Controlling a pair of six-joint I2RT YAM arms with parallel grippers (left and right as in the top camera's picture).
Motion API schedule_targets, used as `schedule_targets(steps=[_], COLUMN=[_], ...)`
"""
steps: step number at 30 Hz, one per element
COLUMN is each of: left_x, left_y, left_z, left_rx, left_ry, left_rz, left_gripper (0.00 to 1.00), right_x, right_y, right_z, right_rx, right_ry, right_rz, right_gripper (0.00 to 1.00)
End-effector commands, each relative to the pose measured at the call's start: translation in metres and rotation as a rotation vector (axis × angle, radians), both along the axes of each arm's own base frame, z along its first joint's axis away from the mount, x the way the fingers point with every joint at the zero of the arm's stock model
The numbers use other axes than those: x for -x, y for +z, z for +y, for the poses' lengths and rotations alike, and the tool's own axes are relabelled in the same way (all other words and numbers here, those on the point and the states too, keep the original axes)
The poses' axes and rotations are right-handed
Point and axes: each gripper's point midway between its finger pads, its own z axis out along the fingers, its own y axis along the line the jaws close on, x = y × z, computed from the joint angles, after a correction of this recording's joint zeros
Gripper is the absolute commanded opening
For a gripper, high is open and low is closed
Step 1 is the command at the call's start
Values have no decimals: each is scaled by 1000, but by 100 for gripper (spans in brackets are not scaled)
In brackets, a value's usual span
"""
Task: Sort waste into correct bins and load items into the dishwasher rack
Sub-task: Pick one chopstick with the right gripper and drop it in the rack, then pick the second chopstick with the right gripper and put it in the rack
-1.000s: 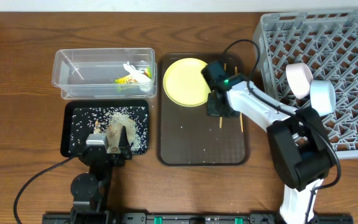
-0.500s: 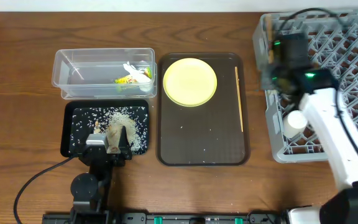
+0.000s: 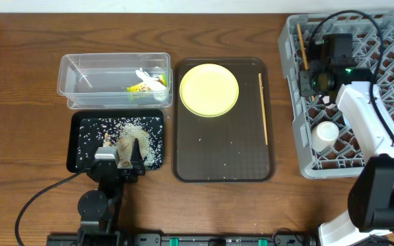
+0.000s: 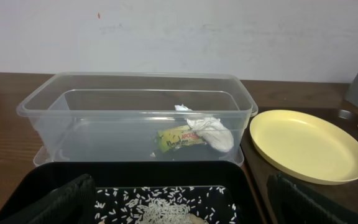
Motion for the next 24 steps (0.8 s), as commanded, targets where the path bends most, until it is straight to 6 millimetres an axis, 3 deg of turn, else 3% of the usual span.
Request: schedule_targets(steps=[1,7,11,14,18,21,24], left_x=[0,0,0,0,0,0,0], left_y=[-15,-15,-15,-15,-15,-15,-15], left_z=[-1,-1,-1,-1,-1,-1,-1], left_rx=[-6,-6,-6,-6,-6,-6,-6], left_ry=[-6,-6,-6,-6,-6,-6,-6], left_rz=[35,35,35,35,35,35,35], left_gripper=[91,91,91,90,90,90,90], right_x=[5,41,66,78,78,73,71], right_y=[15,42,25,0,-34,-56,-82], right_z=[21,88,116,119,100,96,103], right_rx=[-66,-276,-298,-223,-38,17,0], right_ry=[67,159,120,24,-143,-166,-155], right_rz=[-21,26,145,210,205,197,239], right_gripper=[41,51,50,45,40,38,29])
